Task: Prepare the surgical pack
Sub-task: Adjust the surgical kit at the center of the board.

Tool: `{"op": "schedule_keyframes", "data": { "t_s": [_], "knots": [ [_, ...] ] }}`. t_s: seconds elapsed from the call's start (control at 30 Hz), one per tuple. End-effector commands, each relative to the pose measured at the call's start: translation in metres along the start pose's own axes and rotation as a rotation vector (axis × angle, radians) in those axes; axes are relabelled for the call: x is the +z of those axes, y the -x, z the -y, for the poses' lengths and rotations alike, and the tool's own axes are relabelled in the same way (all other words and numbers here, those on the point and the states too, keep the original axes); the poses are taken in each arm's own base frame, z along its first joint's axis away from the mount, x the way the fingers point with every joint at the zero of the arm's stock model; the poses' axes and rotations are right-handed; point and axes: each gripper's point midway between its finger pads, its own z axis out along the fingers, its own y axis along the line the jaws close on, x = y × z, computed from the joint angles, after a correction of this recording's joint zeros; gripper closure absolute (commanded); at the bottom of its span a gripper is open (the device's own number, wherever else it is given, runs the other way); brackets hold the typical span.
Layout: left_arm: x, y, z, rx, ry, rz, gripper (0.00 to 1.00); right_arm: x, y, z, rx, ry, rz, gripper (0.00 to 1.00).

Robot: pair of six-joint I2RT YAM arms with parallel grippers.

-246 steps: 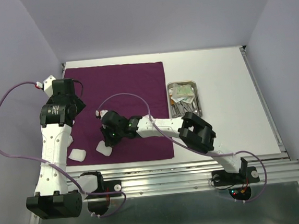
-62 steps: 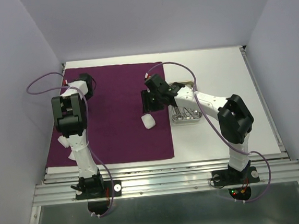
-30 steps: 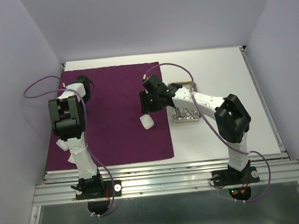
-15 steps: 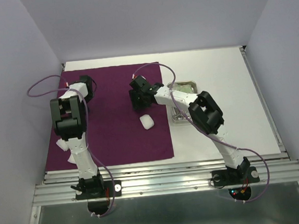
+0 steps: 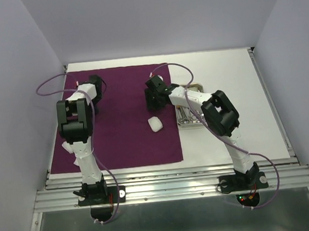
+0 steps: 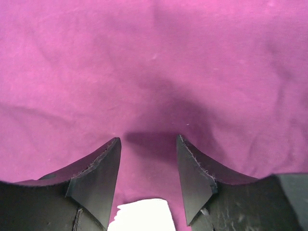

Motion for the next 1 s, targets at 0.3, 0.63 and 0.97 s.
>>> {"op": "schedule_keyframes", "data": {
  "t_s": [0.3,0.63,0.97],
  "knots": [
    [-0.030,0.018,0.057,0.036,-0.131,0.065,0.38,0.001,-0.018,0.075,0.016,-0.190,-0.049,0.44],
    [-0.071,0.055,-0.017,-0.060,0.008,0.188,0.37,-0.023,0.011,0.036,0.022,-0.018,0.000,0.43],
    [-0.035,0.018,-0.061,-0.082,0.268,0.080,0.36,-0.055,0.031,0.016,-0.031,0.070,0.021,0.41]
  ]
}}
